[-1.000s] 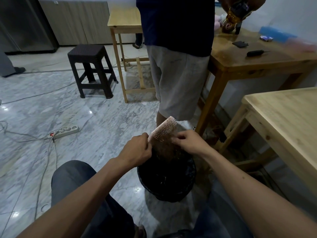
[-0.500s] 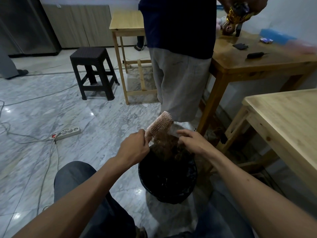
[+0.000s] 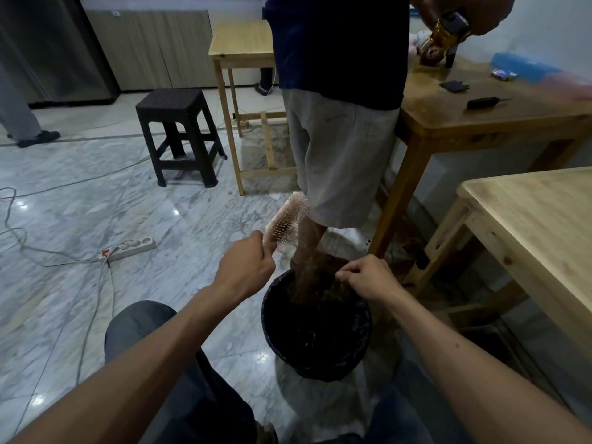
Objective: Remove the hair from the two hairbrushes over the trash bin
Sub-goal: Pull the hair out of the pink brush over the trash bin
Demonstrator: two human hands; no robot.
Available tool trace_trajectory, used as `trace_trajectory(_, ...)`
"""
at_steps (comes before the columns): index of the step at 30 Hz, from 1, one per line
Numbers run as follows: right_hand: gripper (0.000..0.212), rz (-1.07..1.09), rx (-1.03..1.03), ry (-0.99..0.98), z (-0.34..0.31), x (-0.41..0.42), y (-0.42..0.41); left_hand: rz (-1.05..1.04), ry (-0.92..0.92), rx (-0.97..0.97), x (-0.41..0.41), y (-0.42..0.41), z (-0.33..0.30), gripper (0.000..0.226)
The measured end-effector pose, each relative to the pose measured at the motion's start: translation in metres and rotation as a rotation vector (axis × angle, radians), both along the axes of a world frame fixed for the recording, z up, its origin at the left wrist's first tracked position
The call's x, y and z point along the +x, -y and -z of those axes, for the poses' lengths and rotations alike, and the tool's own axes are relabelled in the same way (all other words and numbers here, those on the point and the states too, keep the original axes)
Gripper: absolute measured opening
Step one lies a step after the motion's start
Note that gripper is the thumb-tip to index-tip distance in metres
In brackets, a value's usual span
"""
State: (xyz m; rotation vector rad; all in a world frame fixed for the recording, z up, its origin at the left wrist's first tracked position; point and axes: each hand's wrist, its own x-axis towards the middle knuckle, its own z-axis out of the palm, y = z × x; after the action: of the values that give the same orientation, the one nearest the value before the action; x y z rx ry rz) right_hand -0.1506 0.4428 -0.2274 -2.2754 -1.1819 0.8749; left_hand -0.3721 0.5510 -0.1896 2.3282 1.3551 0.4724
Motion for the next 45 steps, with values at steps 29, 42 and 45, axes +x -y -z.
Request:
trace_trajectory(29, 0.049, 0.010, 0.222, -0.514, -0.029, -0.008, -0.009, 0.141, -0.088, 0.072, 0.012, 0.013, 0.003, 0.025)
trace_trajectory(42, 0.017, 0.184, 0.188, -0.169, -0.011, 0.007, -0.004, 0.120, -0.156, 0.135, 0.013, 0.009, 0.002, 0.022)
trace_trajectory(45, 0.016, 0.202, 0.155, -0.061, -0.010, 0.004, -0.005, 0.125, -0.152, 0.129, 0.020, 0.015, 0.007, 0.018)
